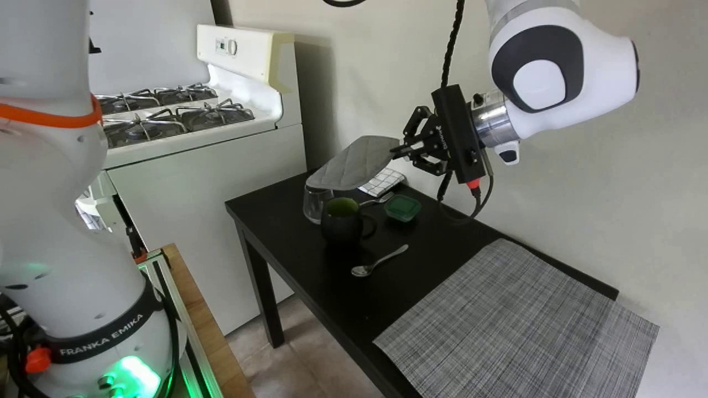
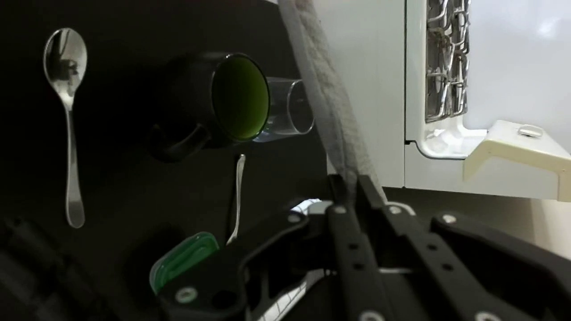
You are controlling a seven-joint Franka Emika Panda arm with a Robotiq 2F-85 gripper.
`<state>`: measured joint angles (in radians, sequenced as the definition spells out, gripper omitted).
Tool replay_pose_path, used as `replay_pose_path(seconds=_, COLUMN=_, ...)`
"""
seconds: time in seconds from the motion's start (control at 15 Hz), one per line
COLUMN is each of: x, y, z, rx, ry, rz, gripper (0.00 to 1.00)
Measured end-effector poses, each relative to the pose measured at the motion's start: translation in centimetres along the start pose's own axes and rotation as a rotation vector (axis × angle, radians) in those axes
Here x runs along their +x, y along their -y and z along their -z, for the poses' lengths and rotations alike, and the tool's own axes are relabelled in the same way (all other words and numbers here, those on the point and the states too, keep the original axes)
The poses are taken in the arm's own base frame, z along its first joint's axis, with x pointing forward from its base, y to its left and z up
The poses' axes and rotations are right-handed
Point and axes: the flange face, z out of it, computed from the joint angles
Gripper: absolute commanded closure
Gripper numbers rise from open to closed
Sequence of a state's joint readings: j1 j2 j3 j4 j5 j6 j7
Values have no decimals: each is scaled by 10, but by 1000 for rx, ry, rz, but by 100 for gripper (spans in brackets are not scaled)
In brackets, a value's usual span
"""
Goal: Put the small table mat on the glass cup
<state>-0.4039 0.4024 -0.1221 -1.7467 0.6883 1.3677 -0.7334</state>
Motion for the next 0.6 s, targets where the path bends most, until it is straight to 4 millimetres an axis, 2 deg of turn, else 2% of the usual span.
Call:
replay_pose_path(seconds=0.27, x=-5, y=-18, z=-33, rx=57, ry=39, rz=-39, gripper=98)
replay_pose_path(seconds=0.6, x=-3, y=-41, z=-58, rx=142, ry=19, rz=-78, gripper=98)
